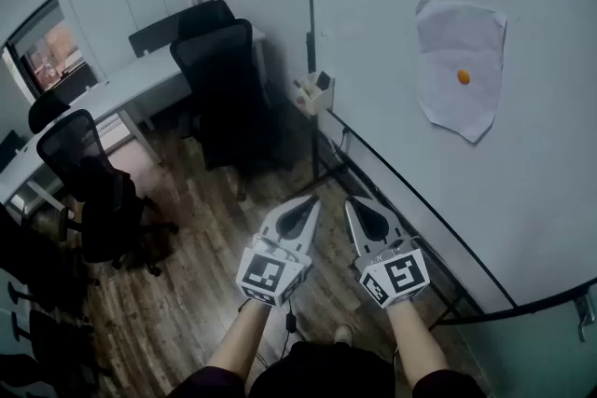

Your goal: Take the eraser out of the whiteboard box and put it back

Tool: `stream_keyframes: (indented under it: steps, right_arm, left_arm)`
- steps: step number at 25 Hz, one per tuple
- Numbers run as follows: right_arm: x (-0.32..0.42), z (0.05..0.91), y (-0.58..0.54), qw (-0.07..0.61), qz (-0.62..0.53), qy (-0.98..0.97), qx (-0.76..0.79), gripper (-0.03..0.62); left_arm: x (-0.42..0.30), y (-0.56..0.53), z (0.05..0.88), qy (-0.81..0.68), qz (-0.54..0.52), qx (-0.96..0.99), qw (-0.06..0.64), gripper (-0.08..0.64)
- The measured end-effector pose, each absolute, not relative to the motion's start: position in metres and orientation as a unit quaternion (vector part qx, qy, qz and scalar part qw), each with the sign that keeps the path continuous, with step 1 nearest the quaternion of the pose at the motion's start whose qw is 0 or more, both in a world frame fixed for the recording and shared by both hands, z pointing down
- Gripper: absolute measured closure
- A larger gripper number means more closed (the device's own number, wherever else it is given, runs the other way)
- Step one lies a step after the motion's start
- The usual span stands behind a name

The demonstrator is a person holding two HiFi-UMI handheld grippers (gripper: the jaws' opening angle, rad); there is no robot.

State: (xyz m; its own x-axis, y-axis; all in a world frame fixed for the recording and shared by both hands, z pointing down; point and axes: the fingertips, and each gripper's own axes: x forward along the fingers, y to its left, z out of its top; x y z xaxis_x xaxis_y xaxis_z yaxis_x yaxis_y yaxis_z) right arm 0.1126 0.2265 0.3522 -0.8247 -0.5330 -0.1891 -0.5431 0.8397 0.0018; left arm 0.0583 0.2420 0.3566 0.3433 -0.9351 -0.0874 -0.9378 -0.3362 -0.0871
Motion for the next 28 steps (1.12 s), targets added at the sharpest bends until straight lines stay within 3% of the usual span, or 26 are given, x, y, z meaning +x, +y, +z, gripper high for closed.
stream_keyframes:
  steps: [28]
  right_arm:
    - [0.174, 0.360, 0.188, 0.095, 0.029, 0.959, -0.264, 0.591]
  left_arm:
    - [0.114, 0.192, 0.358, 0.594, 0.011, -0.803, 0.054, 0.555]
